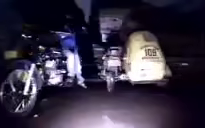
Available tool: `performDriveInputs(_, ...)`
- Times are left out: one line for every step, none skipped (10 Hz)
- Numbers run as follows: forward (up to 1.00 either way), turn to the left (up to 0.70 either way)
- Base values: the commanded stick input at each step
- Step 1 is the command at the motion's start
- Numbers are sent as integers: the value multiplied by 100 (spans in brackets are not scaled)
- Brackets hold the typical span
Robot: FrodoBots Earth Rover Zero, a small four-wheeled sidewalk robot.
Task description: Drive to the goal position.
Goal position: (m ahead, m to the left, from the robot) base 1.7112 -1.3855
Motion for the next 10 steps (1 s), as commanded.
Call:
performDriveInputs(0,-45)
performDriveInputs(0,-45)
performDriveInputs(0,-45)
performDriveInputs(0,-45)
performDriveInputs(40,-31)
performDriveInputs(50,-27)
performDriveInputs(50,-27)
performDriveInputs(50,-27)
performDriveInputs(50,-27)
performDriveInputs(50,-27)
